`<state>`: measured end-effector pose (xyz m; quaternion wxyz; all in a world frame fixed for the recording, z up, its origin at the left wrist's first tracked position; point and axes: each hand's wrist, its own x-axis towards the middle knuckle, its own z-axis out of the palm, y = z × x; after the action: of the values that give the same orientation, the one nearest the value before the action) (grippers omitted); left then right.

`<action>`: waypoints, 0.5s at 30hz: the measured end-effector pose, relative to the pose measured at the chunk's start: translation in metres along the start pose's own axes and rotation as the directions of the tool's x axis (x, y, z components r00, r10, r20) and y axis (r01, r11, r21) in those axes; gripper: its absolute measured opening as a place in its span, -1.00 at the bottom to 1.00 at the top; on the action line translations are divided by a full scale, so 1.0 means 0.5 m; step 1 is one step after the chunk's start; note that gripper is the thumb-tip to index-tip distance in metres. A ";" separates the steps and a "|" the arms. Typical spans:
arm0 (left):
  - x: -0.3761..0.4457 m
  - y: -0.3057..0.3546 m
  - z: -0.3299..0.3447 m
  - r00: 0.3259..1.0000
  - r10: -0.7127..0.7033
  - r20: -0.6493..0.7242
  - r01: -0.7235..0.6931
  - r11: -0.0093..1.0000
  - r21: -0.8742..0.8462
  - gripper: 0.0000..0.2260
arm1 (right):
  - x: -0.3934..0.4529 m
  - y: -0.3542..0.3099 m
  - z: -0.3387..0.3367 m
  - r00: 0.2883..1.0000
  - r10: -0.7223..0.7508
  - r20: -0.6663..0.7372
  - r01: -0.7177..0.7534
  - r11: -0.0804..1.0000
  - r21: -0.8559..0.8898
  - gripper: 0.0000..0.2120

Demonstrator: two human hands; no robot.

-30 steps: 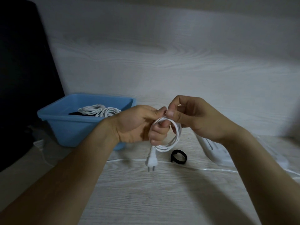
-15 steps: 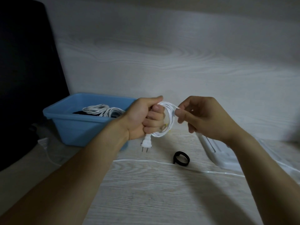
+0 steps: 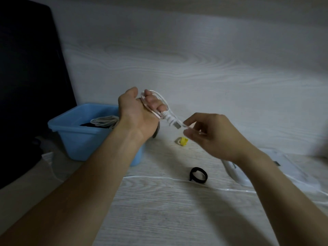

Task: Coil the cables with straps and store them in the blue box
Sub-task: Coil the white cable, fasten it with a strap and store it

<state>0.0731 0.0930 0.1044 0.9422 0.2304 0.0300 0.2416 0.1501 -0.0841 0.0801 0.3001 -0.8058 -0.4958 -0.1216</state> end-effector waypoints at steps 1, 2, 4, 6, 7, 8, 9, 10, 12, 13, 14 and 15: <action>-0.001 0.001 0.002 1.000 0.025 0.004 -0.025 1.000 -0.009 -0.67 | 0.000 -0.005 0.011 0.999 -0.019 0.050 0.021 0.999 -0.043 -0.82; -0.001 0.002 0.003 0.998 0.063 -0.004 -0.062 0.998 0.005 -0.71 | -0.001 -0.012 0.020 0.994 -0.019 0.108 0.026 0.998 -0.065 -0.73; 0.000 0.006 0.006 0.988 0.153 -0.035 -0.151 0.987 0.053 -0.74 | -0.003 -0.023 0.030 0.975 0.007 0.224 0.007 0.998 -0.061 -0.58; 0.000 0.006 0.013 0.967 0.243 -0.070 -0.237 0.967 0.091 -0.74 | -0.006 -0.032 0.035 0.955 0.028 0.295 -0.012 0.998 -0.055 -0.51; 0.001 0.002 0.016 0.948 0.307 -0.083 -0.294 0.945 0.141 -0.75 | -0.007 -0.036 0.036 0.954 0.031 0.299 -0.017 0.999 -0.050 -0.54; 0.003 -0.003 0.017 0.917 0.390 -0.087 -0.362 0.903 0.231 -0.76 | -0.008 -0.042 0.035 0.956 0.036 0.292 -0.028 0.999 -0.029 -0.61; 0.005 -0.010 0.016 0.874 0.481 -0.070 -0.429 0.831 0.356 -0.76 | -0.009 -0.049 0.035 0.958 0.043 0.284 -0.045 0.999 0.002 -0.70; 0.007 -0.016 0.012 0.827 0.561 -0.022 -0.482 0.729 0.486 -0.76 | -0.011 -0.058 0.034 0.958 0.047 0.282 -0.061 0.997 0.040 -0.79; 0.006 -0.027 0.003 0.776 0.618 0.124 -0.529 0.532 0.661 -0.79 | -0.014 -0.074 0.030 0.965 0.036 0.259 -0.065 0.992 0.105 -0.90; 0.003 -0.029 -0.001 0.785 0.587 0.197 -0.528 0.468 0.709 -0.82 | -0.014 -0.079 0.028 0.972 0.023 0.233 -0.050 0.992 0.112 -0.90; 0.000 -0.030 -0.004 0.811 0.524 0.260 -0.512 0.421 0.748 -0.85 | -0.015 -0.082 0.024 0.981 0.006 0.194 -0.026 0.995 0.100 -0.89; -0.004 -0.030 -0.006 0.842 0.445 0.305 -0.487 0.383 0.785 -0.88 | -0.014 -0.082 0.019 0.990 -0.026 0.137 0.016 0.997 0.070 -0.88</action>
<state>0.0773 0.0817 0.0948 0.6059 0.6567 0.0555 0.4457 0.1102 -0.0701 0.0840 0.2914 -0.7962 -0.5277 -0.0516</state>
